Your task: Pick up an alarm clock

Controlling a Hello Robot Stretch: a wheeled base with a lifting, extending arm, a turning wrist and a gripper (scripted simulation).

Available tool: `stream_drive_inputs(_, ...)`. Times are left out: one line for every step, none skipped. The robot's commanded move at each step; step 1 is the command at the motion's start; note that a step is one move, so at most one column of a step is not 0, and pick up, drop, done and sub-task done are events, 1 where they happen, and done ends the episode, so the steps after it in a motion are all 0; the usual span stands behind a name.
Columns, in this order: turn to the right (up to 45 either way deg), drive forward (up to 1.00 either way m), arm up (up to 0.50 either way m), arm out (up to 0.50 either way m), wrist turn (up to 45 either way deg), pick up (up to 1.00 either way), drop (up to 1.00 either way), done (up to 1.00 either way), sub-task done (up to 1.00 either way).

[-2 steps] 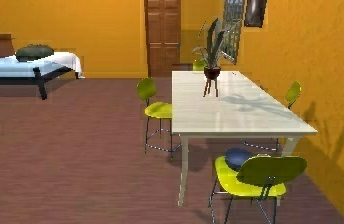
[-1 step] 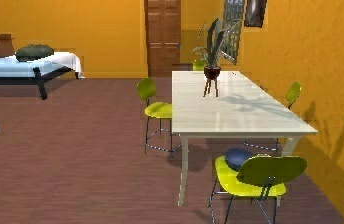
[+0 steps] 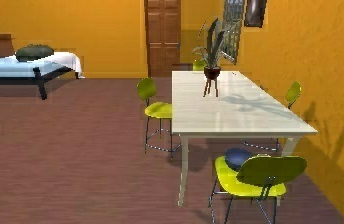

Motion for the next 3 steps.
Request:
stream_drive_inputs(0.0, 0.0, 0.0, 0.0, 45.0, 0.0, 0.0, 0.0, 0.0)
stream_drive_inputs(0.0, 0.0, 0.0, 0.0, 24.0, 0.0, 0.0, 0.0, 0.0)
stream_drive_inputs(0.0, 0.0, -0.26, 0.0, 0.0, 0.0, 0.0, 0.0, 0.0)
